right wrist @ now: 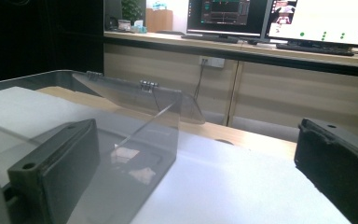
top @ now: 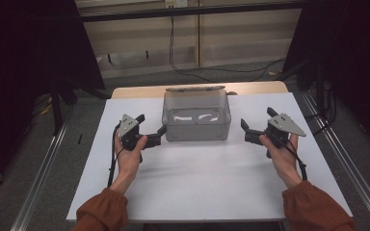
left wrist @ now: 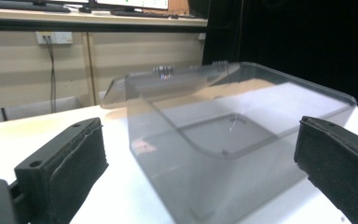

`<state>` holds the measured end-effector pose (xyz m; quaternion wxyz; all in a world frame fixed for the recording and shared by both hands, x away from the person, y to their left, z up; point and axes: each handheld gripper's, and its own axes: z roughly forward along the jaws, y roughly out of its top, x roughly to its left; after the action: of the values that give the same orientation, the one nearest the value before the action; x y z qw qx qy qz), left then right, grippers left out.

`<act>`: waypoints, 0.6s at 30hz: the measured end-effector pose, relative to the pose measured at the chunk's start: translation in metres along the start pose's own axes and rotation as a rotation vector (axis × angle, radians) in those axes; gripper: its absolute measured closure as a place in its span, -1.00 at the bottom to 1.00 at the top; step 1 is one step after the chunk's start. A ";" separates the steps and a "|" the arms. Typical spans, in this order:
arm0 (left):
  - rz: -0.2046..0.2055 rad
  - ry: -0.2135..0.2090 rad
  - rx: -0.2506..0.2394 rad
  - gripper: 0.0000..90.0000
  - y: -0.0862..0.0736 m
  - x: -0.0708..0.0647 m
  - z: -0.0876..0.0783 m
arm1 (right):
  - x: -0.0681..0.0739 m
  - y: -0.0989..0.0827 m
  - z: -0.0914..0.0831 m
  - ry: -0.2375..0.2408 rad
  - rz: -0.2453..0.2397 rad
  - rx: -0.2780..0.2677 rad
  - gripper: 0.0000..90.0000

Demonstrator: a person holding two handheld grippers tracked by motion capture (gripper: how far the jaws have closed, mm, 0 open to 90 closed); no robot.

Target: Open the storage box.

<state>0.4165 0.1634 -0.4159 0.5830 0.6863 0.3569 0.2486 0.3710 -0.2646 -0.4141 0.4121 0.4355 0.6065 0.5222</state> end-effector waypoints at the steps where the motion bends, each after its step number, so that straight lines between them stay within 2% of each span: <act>1: 0.002 0.005 0.006 -0.97 -0.001 -0.001 -0.003 | 0.000 -0.002 -0.004 -0.002 0.010 0.000 -1.00; 7: -0.010 0.029 -0.013 -0.97 -0.008 -0.004 -0.022 | 0.000 -0.009 -0.024 -0.019 0.017 -0.007 -1.00; 9: -0.028 0.050 -0.044 -0.97 -0.012 -0.005 -0.035 | 0.000 -0.014 -0.037 -0.022 0.023 -0.013 -1.00; 10: -0.028 0.050 -0.044 -0.97 -0.012 -0.005 -0.035 | 0.000 -0.014 -0.037 -0.022 0.023 -0.013 -1.00; 12: -0.021 0.081 -0.057 -0.97 -0.017 -0.007 -0.048 | -0.001 -0.021 -0.049 -0.041 0.031 -0.009 -1.00; 18: -0.011 0.097 -0.060 -0.97 -0.027 -0.012 -0.067 | -0.002 -0.029 -0.072 -0.062 0.040 0.002 -1.00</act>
<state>0.3528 0.1979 -0.4281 0.5867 0.6536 0.3808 0.2889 0.3003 -0.2886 -0.4342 0.4198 0.4639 0.5851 0.5160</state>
